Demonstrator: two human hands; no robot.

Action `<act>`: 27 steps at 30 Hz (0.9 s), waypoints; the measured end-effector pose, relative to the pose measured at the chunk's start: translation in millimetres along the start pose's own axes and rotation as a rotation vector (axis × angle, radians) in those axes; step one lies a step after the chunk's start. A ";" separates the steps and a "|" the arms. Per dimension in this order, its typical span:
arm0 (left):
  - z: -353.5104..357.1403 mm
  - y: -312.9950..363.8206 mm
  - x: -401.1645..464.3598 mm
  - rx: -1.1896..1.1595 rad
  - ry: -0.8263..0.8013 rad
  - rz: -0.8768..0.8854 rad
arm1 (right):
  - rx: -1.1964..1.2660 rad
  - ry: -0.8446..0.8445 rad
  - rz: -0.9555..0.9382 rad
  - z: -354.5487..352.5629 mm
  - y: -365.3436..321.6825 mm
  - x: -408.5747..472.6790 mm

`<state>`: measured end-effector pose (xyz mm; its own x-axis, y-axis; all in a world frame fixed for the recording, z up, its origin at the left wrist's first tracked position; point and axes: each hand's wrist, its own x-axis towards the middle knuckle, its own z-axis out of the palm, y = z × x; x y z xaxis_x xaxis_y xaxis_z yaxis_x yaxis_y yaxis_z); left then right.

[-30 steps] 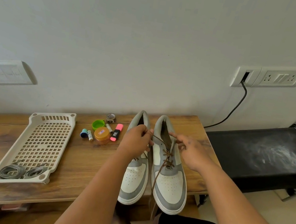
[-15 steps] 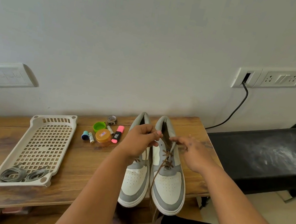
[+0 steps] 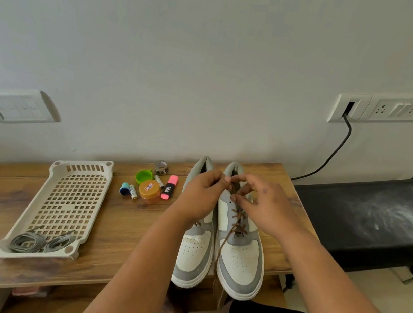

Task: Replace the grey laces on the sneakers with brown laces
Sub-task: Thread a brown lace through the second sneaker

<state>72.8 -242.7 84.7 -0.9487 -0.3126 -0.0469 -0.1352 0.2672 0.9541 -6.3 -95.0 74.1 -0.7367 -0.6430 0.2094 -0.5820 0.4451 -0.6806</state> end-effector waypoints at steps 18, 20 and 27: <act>-2.4 -12.2 5.1 0.063 0.165 0.077 | 0.062 -0.022 0.080 -7.6 -2.3 -3.6; -2.2 -11.7 4.8 0.051 0.183 0.069 | 0.039 -0.026 0.096 -12.1 -1.5 -5.6; 10.4 -13.2 3.9 0.132 0.120 0.010 | 0.054 -0.124 0.093 -14.3 -2.7 -4.8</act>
<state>67.9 -238.0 68.9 -0.9105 -0.4135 0.0054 -0.1697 0.3855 0.9070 -6.1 -84.2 85.0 -0.7365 -0.6740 0.0575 -0.4914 0.4747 -0.7302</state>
